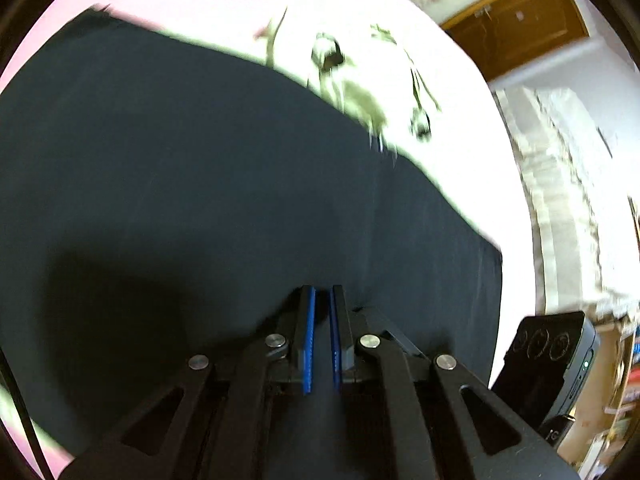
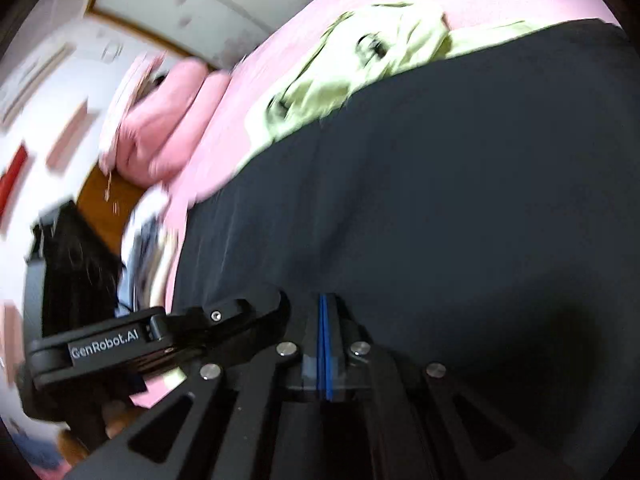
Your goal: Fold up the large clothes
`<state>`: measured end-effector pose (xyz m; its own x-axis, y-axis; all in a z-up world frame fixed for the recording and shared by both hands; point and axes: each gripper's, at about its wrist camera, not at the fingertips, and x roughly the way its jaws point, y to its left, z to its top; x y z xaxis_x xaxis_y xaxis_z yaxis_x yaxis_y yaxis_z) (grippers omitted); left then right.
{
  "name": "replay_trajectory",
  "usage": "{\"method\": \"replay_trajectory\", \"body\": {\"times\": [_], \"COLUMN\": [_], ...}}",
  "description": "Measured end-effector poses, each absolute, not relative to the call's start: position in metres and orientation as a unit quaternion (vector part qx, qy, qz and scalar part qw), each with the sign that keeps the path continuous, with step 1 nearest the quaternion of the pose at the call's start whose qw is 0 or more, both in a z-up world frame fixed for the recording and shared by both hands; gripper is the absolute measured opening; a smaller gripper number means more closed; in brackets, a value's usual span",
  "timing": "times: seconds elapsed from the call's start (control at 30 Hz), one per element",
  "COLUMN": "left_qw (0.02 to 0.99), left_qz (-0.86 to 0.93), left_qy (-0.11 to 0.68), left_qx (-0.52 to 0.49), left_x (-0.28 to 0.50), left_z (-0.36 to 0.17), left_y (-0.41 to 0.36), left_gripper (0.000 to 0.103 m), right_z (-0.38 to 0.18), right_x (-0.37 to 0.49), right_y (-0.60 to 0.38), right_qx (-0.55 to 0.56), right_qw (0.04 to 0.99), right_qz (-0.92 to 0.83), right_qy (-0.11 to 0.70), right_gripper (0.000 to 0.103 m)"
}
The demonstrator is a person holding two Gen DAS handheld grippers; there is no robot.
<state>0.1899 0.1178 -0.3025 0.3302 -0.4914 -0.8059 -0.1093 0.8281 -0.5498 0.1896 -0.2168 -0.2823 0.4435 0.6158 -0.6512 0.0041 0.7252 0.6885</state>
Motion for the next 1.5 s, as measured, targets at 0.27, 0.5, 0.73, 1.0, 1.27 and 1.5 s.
{"method": "replay_trajectory", "body": {"times": [0.27,0.5,0.73,1.0,1.27,1.5], "left_qw": [0.773,0.843,0.843,0.748,0.749,0.8], "left_qz": [-0.071,0.009,0.106,-0.149,-0.096,0.095], "left_qy": [0.534,0.485,0.512,0.596,0.602,0.588], "left_qx": [-0.335,-0.233,-0.126,-0.253,-0.262,-0.064], "left_x": [0.236,0.242,0.225,0.167,0.178,0.159], "left_z": [-0.337,-0.336,-0.31,-0.323,-0.347,-0.327], "left_y": [0.149,0.239,0.255,0.102,0.148,0.247], "left_gripper": [0.001,0.001,0.002,0.005,0.001,0.001], "right_z": [-0.279,-0.28,-0.254,-0.264,-0.31,-0.284], "right_x": [0.24,0.229,0.186,0.168,0.159,0.101], "right_y": [-0.187,-0.31,-0.387,-0.244,-0.286,-0.448], "right_qx": [0.188,0.188,0.159,0.355,0.354,0.297], "right_qw": [0.815,0.853,0.862,0.775,0.737,0.803], "right_qz": [0.21,0.086,-0.109,0.208,0.181,-0.095], "right_qy": [0.506,0.479,0.469,0.479,0.547,0.507], "right_gripper": [0.0,0.0,0.002,0.003,0.0,0.0]}}
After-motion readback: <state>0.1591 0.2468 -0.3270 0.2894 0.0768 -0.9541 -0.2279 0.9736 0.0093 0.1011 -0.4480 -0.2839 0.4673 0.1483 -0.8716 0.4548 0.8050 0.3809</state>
